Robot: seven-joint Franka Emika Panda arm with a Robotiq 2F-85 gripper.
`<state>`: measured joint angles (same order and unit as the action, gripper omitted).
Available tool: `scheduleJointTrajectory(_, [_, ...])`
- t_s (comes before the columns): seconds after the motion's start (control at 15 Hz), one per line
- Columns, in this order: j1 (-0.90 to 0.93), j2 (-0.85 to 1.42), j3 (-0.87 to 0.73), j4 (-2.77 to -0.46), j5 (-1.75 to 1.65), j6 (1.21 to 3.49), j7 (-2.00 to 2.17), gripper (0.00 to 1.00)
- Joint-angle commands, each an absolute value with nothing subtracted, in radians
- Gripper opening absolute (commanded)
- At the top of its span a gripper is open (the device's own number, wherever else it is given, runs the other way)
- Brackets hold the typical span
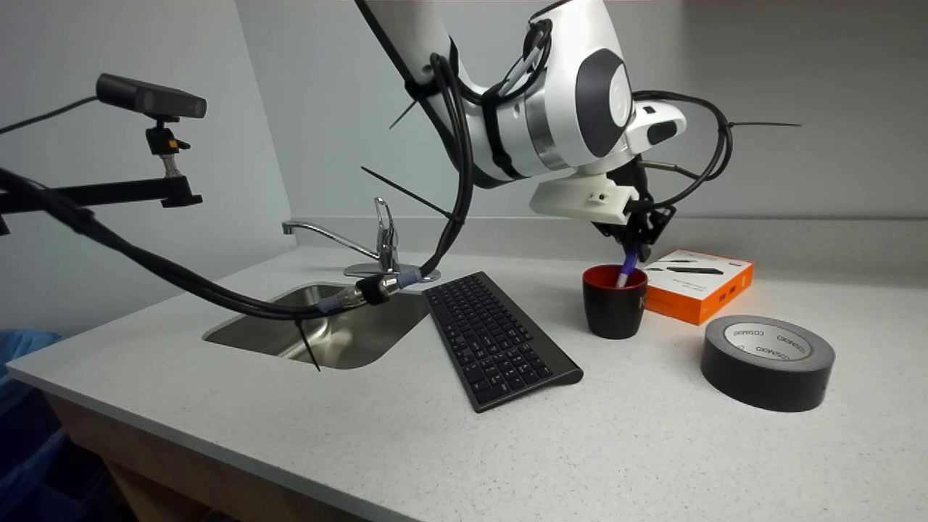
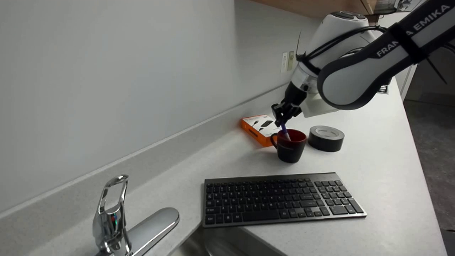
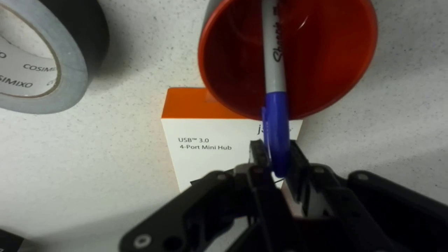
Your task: Remove the marker from the mug and put it on the table
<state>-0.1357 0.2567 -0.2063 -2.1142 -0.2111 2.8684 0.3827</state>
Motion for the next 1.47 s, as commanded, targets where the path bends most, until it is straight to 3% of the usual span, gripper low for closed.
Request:
scheduleJointTrajectory(0.0, [-0.110,0.179,-0.232,-2.150,-0.249,2.876,0.428,0.00])
scheduleJointTrajectory(0.07, [-0.111,0.160,-0.229,-2.158,-0.249,2.882,0.425,0.04])
scheduleJointTrajectory(0.6, [-0.101,0.089,-0.103,-2.106,-0.080,2.835,0.345,0.04])
scheduleJointTrajectory(0.87, [-0.063,0.234,-0.047,-1.995,0.036,2.755,0.327,0.04])
scheduleJointTrajectory(1.4, [-0.096,0.506,-0.089,-1.736,0.145,2.611,0.356,0.04])
